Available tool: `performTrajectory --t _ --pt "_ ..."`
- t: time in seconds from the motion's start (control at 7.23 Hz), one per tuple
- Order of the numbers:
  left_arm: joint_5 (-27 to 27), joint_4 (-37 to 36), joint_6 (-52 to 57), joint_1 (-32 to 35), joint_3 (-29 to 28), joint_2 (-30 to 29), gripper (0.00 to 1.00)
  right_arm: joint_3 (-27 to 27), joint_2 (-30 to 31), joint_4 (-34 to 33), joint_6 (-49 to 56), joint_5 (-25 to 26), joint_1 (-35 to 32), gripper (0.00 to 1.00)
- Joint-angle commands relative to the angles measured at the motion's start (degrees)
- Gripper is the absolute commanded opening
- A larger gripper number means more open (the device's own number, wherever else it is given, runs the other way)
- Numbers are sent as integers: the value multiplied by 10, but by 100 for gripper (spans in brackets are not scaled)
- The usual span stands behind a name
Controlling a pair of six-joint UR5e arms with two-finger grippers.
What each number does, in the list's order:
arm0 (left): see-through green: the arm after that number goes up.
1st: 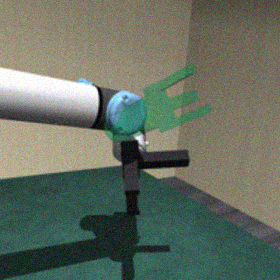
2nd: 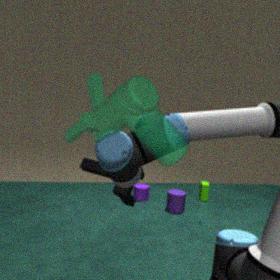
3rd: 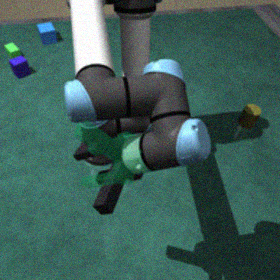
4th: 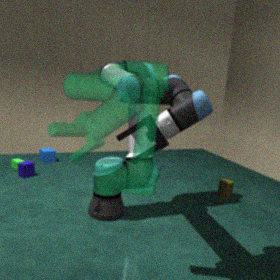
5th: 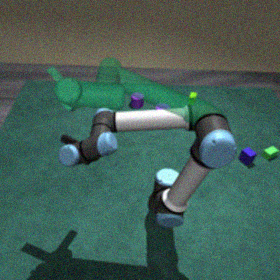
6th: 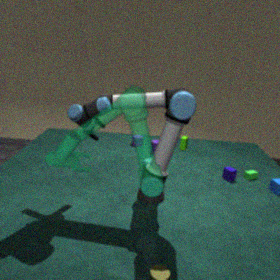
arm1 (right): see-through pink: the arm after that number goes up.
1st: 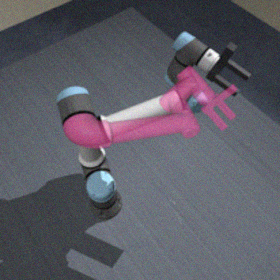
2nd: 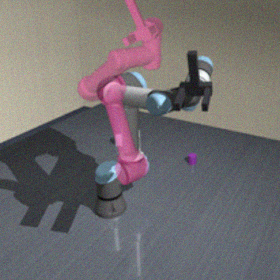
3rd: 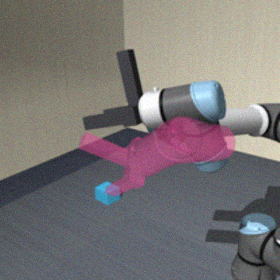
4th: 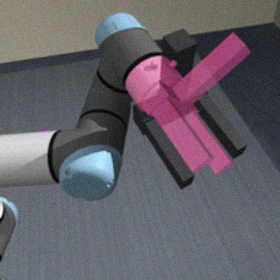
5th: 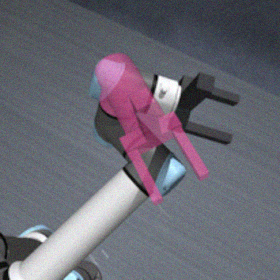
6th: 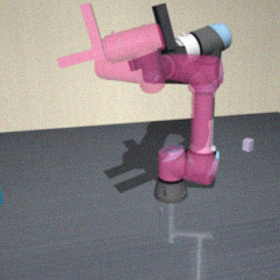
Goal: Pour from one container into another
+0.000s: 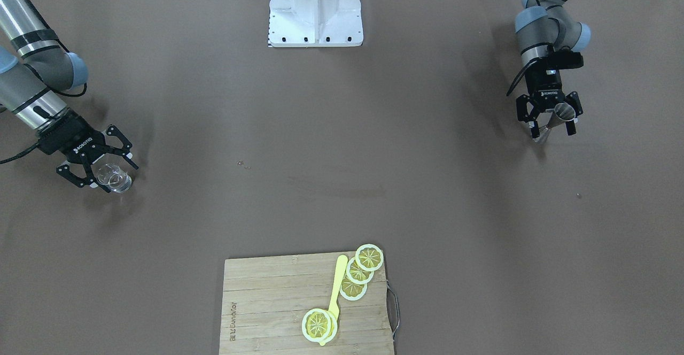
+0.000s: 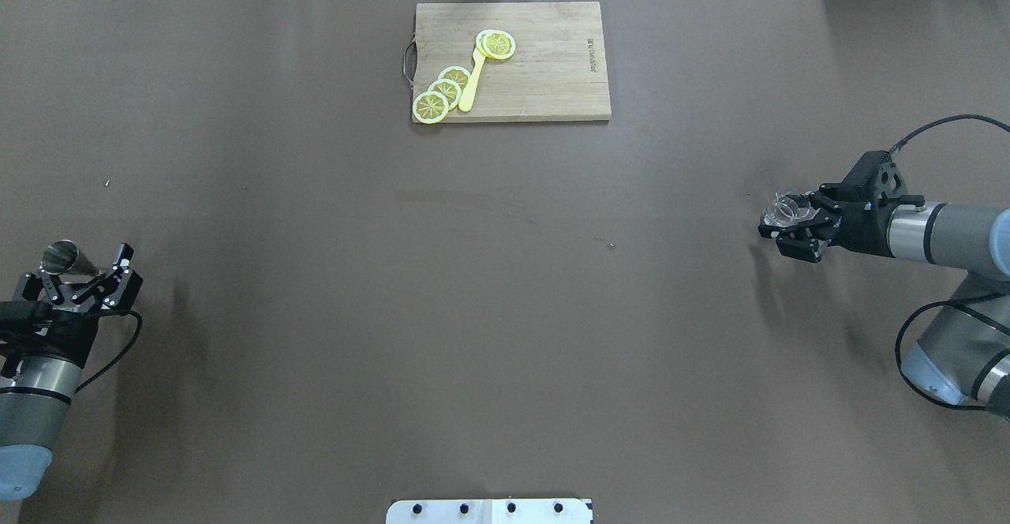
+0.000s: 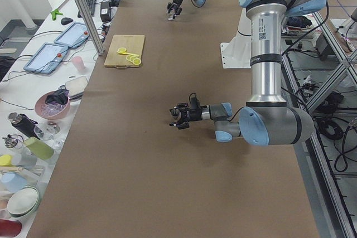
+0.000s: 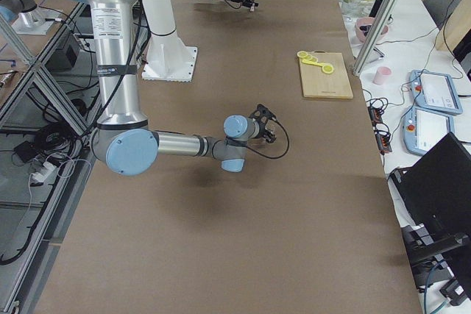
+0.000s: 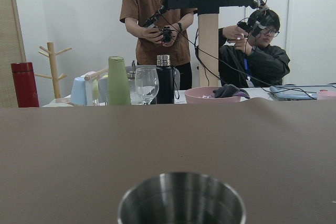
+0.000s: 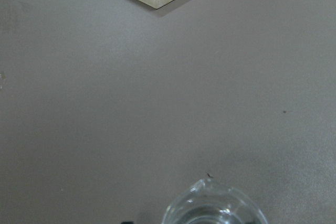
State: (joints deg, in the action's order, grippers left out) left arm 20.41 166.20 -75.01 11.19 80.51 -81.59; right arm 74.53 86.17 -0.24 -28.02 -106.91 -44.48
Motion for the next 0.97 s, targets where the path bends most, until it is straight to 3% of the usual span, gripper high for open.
performTrajectory --t 0.0,0.14,0.28,0.41,0.83 --pt "0 0 -2 0 -1 0 92 0 0 0 2 -2 0 67" --pt "0 0 -2 0 -1 1 92 0 0 0 3 -2 0 56" --pt "0 0 -2 0 -1 1 92 0 -1 0 5 -3 0 24" --pt "0 0 -13 0 -3 1 92 1 -2 0 6 -4 0 0" --pt "0 -1 -17 -1 -9 0 92 4 -8 -4 5 -22 -1 0"
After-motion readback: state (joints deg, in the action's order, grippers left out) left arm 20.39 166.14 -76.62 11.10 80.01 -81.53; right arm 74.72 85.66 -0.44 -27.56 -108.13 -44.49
